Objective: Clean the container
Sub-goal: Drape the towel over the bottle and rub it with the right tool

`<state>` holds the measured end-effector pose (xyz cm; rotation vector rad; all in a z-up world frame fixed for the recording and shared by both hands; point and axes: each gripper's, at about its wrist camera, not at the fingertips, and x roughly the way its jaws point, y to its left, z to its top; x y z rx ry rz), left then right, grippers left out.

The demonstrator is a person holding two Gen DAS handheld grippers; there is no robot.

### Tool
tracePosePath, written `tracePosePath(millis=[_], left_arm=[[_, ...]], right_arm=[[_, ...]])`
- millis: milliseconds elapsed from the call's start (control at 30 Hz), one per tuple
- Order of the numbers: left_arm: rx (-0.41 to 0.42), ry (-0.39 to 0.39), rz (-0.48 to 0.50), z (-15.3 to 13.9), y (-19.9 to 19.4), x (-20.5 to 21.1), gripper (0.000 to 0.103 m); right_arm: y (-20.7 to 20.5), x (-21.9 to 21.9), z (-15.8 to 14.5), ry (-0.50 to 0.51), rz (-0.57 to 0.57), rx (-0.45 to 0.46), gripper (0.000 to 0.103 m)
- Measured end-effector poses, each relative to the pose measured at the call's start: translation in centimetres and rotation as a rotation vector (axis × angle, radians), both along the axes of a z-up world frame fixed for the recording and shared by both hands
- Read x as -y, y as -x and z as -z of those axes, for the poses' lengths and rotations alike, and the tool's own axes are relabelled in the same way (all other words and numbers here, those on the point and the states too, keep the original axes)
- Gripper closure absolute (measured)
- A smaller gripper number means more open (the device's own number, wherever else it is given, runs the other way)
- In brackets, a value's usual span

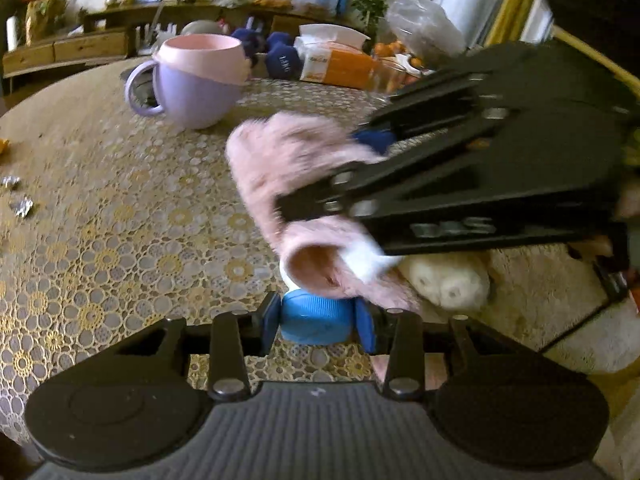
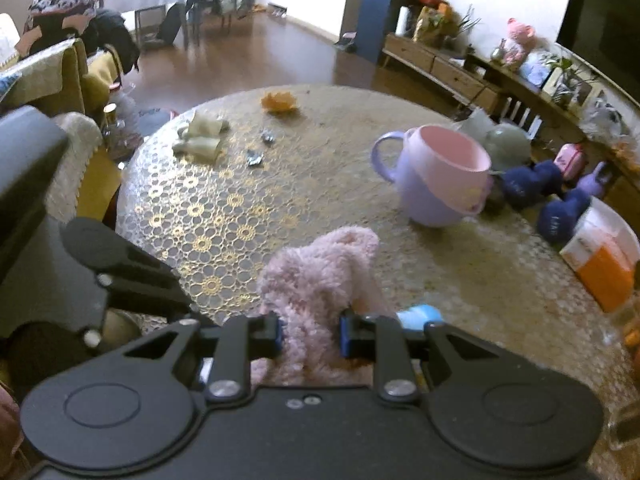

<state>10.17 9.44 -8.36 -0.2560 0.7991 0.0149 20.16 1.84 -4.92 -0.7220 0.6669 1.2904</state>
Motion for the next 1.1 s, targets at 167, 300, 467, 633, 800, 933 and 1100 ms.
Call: tracePosePath(millis=[167, 300, 467, 633, 800, 933, 1100], left_arm=[[0.01, -0.012, 0.016, 0.0, 0.1, 0.2, 0.065], [0.019, 0.0, 0.03, -0.2, 0.2, 0.3, 0.065], [0.031, 0.01, 0.056, -0.4, 0.1, 0.6, 0.065], [0.029, 0.023, 0.056, -0.4, 0.0, 0.6, 0.065], [0.026, 0.033, 0.067, -0.4, 0.1, 0.7, 0.065], [0.023, 0.036, 0.069, -0.3, 0.0, 0.9, 0.065], [0.02, 0.073, 0.062, -0.1, -0.1, 0.3, 0.065]], right_arm=[[-1.1, -0.1, 0.7, 0.015, 0.012, 0.005, 0.08], [-2.6, 0.1, 0.8, 0.021, 0.056, 0.031, 0.08], [-4.8, 1.1, 0.9, 0.01, 0.124, 0.034, 0.08], [-5.3, 1.4, 0.9, 0.014, 0.145, 0.059, 0.08], [-5.5, 2.3, 0.8, 0.009, 0.169, 0.07, 0.08], [-6.5, 3.8, 0.8, -0.002, 0.238, 0.073, 0.08], [-7.7, 5.2, 1.2, -0.01, 0.306, 0.055, 0.08]])
